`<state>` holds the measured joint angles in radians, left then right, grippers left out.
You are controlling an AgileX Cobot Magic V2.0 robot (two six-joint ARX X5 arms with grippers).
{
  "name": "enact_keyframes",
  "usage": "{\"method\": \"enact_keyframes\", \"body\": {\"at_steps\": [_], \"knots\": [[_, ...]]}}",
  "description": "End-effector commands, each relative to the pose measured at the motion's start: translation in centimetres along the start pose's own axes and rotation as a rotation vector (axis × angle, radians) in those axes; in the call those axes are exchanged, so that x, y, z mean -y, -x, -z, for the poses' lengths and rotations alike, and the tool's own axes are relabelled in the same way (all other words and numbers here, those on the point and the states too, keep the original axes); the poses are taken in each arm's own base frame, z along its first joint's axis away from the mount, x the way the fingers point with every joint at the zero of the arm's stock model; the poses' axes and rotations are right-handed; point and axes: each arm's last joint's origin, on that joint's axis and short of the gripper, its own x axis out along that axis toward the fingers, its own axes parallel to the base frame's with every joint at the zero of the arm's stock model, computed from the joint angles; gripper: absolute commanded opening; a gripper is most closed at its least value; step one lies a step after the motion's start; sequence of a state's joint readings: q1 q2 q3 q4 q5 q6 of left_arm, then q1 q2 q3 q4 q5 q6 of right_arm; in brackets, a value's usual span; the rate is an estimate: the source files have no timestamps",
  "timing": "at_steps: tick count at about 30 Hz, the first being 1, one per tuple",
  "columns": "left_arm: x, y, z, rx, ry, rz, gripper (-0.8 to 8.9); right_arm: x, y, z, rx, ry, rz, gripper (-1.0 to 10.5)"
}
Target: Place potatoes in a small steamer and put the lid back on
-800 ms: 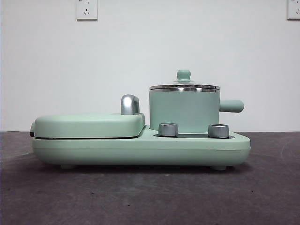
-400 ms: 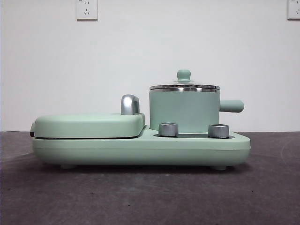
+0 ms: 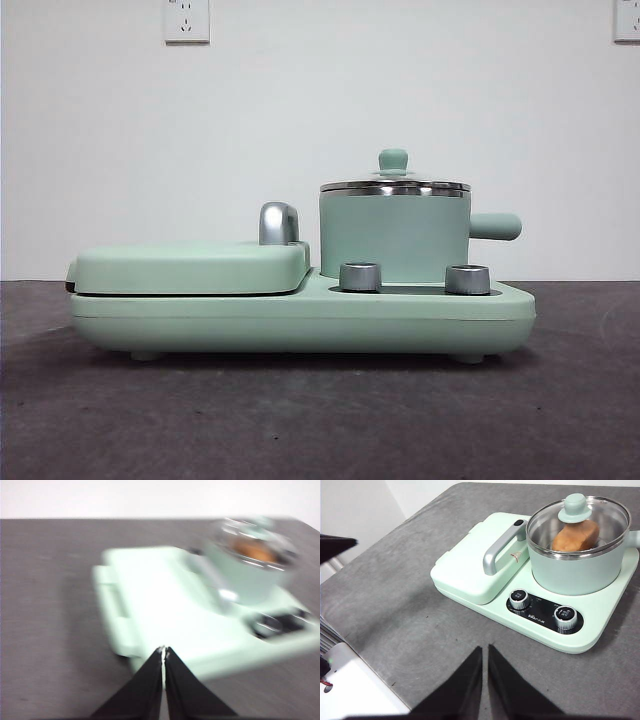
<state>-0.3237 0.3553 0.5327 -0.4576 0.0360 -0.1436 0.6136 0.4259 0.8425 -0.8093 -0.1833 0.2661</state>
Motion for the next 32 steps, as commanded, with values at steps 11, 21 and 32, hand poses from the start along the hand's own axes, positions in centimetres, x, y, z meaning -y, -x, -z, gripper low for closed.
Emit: {"method": "enact_keyframes", "body": {"at_steps": [11, 21, 32], "knots": [[-4.3, -2.4, 9.5, 0.137, 0.041, -0.276, 0.06, -0.1, 0.1, -0.3, 0.015, 0.011, -0.009, 0.1], [-4.6, -2.8, 11.3, 0.139, 0.034, -0.277, 0.06, -0.1, 0.1, -0.3, 0.015, 0.011, -0.009, 0.1], [-4.6, -2.8, 11.2, 0.133, -0.025, -0.283, 0.06, -0.1, 0.1, -0.3, 0.015, 0.012, -0.009, 0.1]]}}
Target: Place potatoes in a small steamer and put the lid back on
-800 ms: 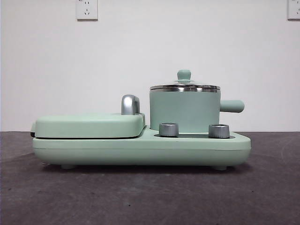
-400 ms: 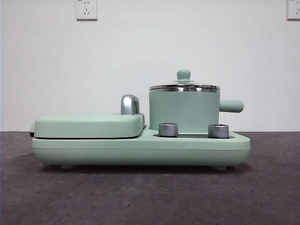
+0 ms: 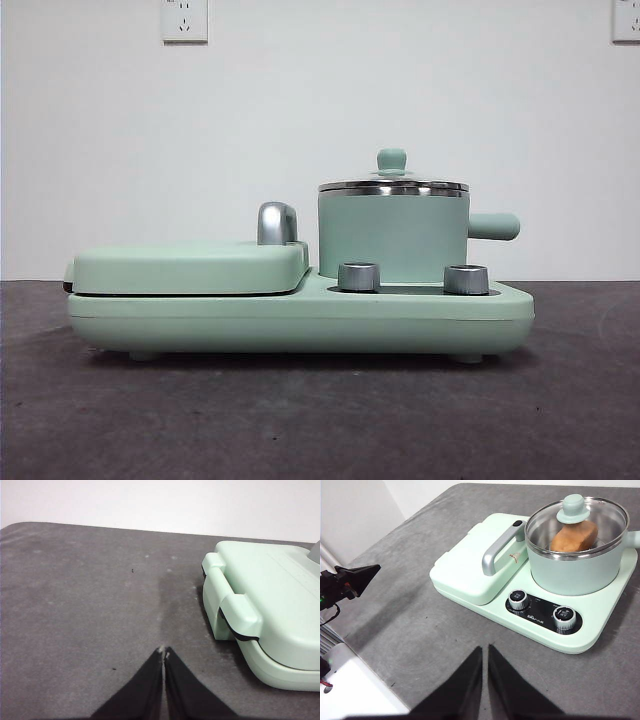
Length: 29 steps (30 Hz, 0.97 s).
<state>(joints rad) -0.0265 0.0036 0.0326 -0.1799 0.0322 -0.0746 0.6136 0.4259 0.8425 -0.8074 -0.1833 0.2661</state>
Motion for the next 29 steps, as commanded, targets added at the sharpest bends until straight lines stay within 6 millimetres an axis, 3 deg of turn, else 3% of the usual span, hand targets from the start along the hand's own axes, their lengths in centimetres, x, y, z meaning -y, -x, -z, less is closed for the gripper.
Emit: {"method": "enact_keyframes", "body": {"at_steps": [1, 22, 26, 29], "knots": [[-0.1, -0.2, 0.7, -0.026, -0.02, -0.003, 0.06, -0.1, 0.1, -0.2, 0.013, 0.011, -0.009, 0.1], [-0.1, -0.2, 0.7, -0.026, -0.02, -0.003, 0.06, -0.1, 0.2, -0.2, 0.025, 0.011, 0.001, 0.1], [-0.1, -0.2, 0.7, -0.026, -0.02, -0.003, 0.06, 1.0, 0.0, -0.1, 0.137, 0.017, 0.092, 0.1], [-0.1, -0.2, 0.7, -0.026, -0.02, -0.003, 0.06, 2.6, -0.8, 1.1, 0.266, 0.007, 0.192, 0.1]]}}
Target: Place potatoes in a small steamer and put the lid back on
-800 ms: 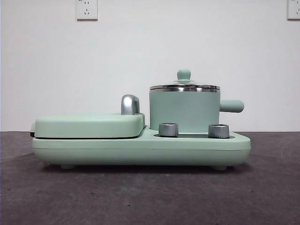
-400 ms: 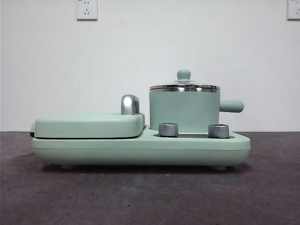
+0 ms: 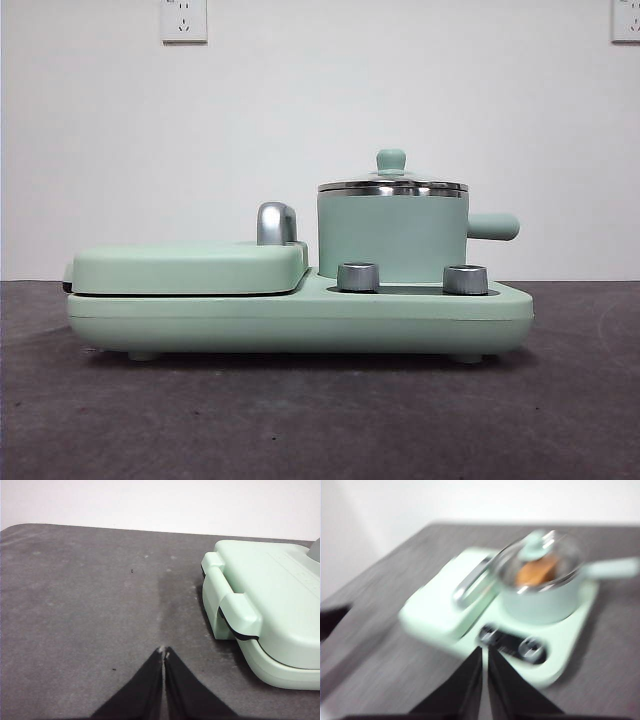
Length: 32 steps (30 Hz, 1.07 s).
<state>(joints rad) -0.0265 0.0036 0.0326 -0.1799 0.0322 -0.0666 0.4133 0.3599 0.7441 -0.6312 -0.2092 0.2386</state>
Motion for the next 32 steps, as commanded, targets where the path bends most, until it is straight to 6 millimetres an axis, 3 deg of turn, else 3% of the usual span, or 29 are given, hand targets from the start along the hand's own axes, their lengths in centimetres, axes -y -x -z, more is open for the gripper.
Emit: {"method": "enact_keyframes", "body": {"at_steps": [1, 7, 12, 16, 27, 32], "knots": [[-0.1, -0.2, 0.7, -0.026, -0.012, -0.003, 0.06, 1.6, -0.8, 1.4, 0.122, 0.02, 0.108, 0.1], [-0.1, -0.2, 0.7, -0.025, -0.012, -0.003, 0.06, 5.3, -2.4, 6.6, 0.295, 0.129, 0.347, 0.1], [-0.1, -0.2, 0.7, -0.025, -0.012, -0.003, 0.06, 7.5, -3.3, 10.3, 0.267, 0.113, 0.474, 0.1], [-0.1, -0.2, 0.7, -0.025, -0.012, -0.003, 0.06, 8.4, -3.9, 12.0, 0.234, 0.093, 0.5, 0.1], [-0.1, -0.2, 0.7, -0.025, -0.012, -0.003, 0.06, 9.1, -4.8, 14.2, 0.177, 0.074, 0.494, 0.1], [-0.1, -0.2, 0.7, -0.025, -0.012, -0.003, 0.06, 9.1, -4.8, 14.3, 0.172, 0.105, 0.521, 0.1]]}}
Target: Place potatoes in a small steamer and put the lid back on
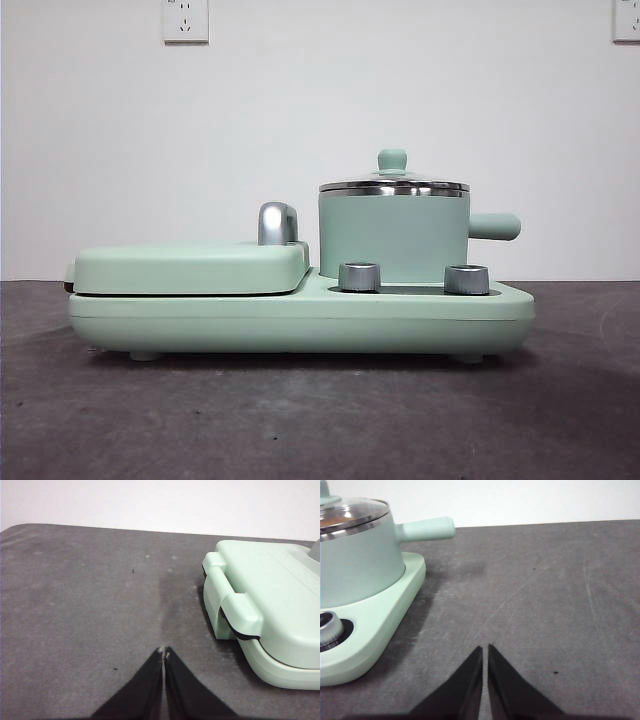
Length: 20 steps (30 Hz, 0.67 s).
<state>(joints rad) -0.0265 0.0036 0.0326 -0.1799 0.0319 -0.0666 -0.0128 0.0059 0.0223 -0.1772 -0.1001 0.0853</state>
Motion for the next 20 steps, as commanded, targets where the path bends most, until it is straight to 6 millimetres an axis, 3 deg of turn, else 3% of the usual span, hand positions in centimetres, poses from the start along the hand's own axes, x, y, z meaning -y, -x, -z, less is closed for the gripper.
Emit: {"method": "enact_keyframes", "body": {"at_steps": [1, 20], "knots": [[-0.07, -0.18, 0.67, -0.025, -0.012, -0.003, 0.06, 0.07, -0.08, 0.26, -0.003, 0.038, 0.022, 0.1], [-0.07, -0.18, 0.68, -0.025, -0.012, -0.002, 0.06, 0.06, -0.08, 0.08, 0.015, 0.042, 0.019, 0.1]]}}
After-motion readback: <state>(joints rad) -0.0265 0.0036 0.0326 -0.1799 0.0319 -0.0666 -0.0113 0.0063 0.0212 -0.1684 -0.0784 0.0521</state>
